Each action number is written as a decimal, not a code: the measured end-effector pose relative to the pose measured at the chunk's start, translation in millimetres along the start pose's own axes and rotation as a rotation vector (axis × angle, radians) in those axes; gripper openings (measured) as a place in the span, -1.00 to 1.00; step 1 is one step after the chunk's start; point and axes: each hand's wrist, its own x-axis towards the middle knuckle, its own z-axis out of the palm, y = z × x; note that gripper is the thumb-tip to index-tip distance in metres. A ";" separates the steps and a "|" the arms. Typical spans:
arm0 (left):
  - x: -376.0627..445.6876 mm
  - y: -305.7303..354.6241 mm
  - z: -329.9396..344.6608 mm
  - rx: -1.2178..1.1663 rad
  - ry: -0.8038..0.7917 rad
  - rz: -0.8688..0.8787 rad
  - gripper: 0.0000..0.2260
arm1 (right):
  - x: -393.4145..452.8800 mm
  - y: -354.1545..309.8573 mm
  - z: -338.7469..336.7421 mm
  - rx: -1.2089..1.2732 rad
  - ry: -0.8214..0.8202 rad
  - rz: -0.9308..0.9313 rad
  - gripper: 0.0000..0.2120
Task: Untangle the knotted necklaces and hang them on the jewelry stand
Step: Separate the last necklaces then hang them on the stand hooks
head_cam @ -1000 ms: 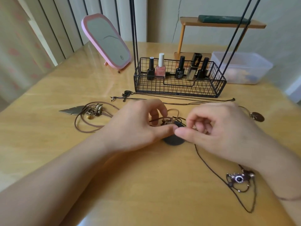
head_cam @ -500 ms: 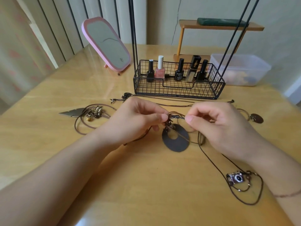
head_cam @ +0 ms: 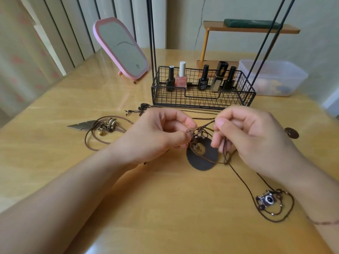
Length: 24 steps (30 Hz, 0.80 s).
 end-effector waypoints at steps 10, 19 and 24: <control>-0.6 -1.8 -1.0 0.139 -0.062 0.172 -0.77 | 0.5 -12.8 -15.1 0.358 -0.010 0.113 -0.77; 0.5 -4.6 -0.3 0.167 -0.041 0.112 -0.78 | 2.1 -15.9 -29.0 0.446 0.003 0.081 -0.79; -5.3 -1.5 1.0 0.595 0.054 0.338 -0.53 | -1.4 -17.6 -13.2 0.092 -0.080 -0.080 -0.78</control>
